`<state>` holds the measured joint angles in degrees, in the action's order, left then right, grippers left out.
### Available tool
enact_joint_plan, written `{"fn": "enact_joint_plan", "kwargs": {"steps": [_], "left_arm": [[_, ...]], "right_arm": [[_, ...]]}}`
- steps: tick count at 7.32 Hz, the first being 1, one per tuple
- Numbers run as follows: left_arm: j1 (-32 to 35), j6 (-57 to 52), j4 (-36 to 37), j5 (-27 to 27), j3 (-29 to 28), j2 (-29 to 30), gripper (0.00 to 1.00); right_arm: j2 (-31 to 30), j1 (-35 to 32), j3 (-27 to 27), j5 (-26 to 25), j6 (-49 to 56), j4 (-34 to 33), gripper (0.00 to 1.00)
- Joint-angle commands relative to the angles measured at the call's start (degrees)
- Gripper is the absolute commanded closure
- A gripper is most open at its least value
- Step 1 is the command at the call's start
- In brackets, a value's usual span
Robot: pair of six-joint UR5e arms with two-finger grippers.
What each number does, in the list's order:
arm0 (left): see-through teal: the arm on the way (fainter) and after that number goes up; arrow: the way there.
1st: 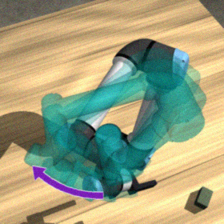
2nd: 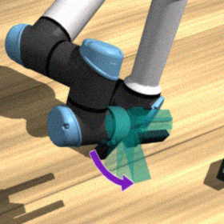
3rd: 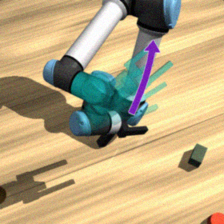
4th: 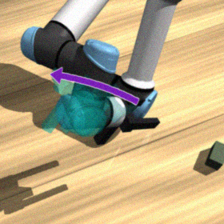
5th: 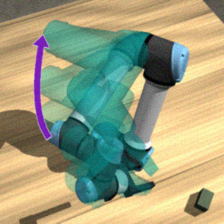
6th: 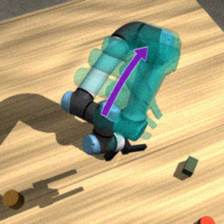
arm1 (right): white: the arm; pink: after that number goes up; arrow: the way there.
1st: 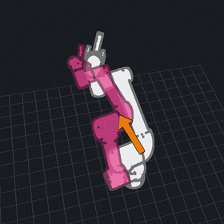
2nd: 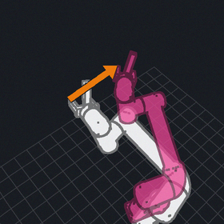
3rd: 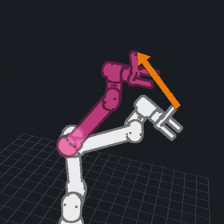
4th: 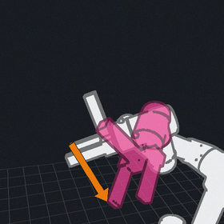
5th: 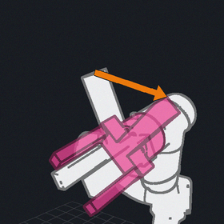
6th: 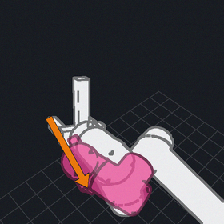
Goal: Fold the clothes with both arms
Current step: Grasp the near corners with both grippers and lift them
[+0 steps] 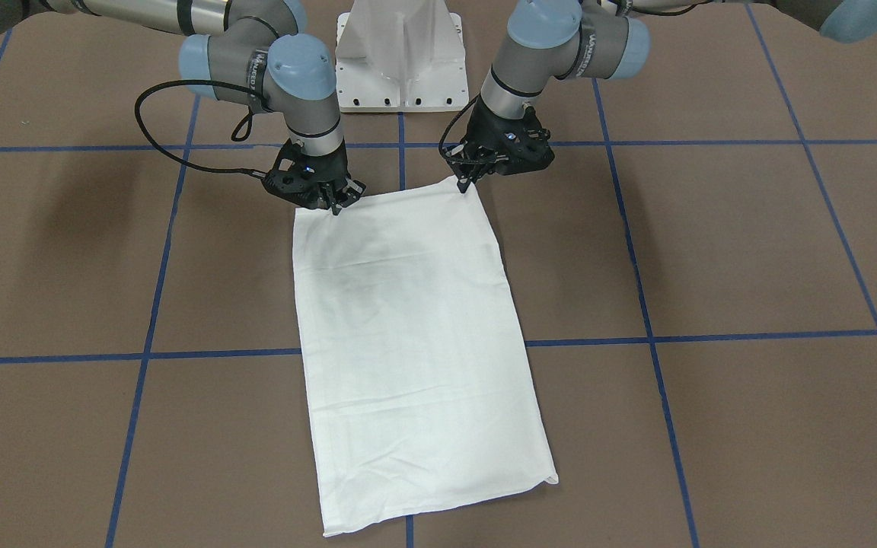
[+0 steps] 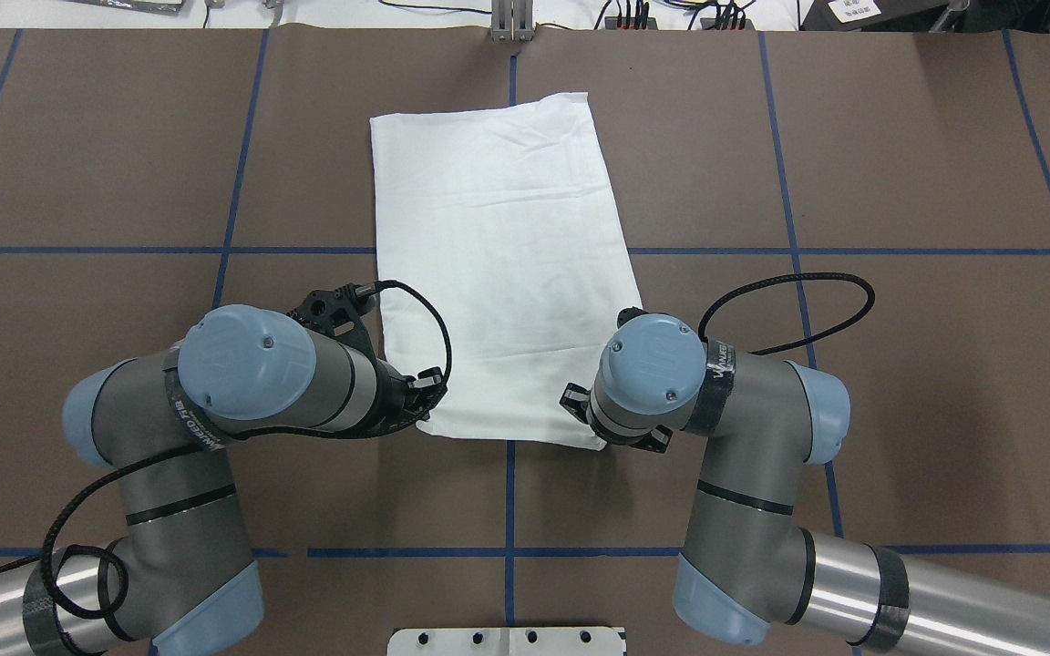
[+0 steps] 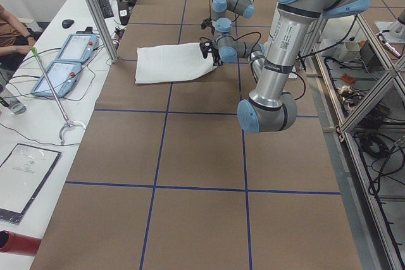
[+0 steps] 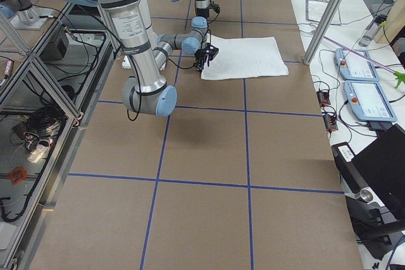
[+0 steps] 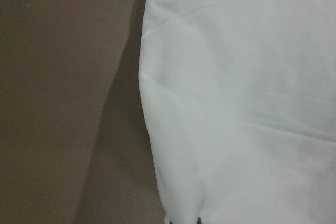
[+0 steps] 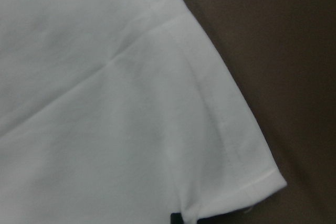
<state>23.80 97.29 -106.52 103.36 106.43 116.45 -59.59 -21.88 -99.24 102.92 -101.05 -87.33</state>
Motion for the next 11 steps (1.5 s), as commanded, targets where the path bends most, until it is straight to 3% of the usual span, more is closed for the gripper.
{"fn": "enact_joint_plan", "kwargs": {"steps": [1, 4, 5, 6, 8, 9, 11], "left_arm": [[0.1, 0.0, 0.0, 0.0, 0.0, 0.1, 1.00], [0.1, 0.4, 0.1, 0.3, 1.0, 0.4, 1.00], [-0.3, 1.0, 0.0, 2.3, 2.2, 0.3, 1.00], [-1.2, 2.2, 0.1, 2.7, 4.2, 0.1, 1.00], [-6.3, 4.0, 0.2, 2.8, 8.0, -1.0, 1.00], [-8.3, 4.0, 0.3, 2.8, 11.8, -3.4, 1.00], [-11.1, 4.2, 5.1, 2.9, 20.2, -7.4, 1.00]], "right_arm": [[1.7, -0.3, -0.1, 0.4, -0.3, -0.1, 1.00], [0.5, -0.8, -4.5, 0.9, -2.8, -0.7, 1.00], [-3.8, -0.4, -9.9, 1.5, -2.8, -0.7, 1.00], [-5.3, -0.2, -14.4, 4.9, -2.9, -1.0, 1.00], [-5.1, 1.5, -20.6, 12.4, -3.0, -7.9, 1.00], [-5.3, 1.9, -22.2, 15.5, -3.0, -8.0, 1.00], [-5.5, 2.7, -23.9, 16.1, -3.0, -7.9, 1.00]]}}
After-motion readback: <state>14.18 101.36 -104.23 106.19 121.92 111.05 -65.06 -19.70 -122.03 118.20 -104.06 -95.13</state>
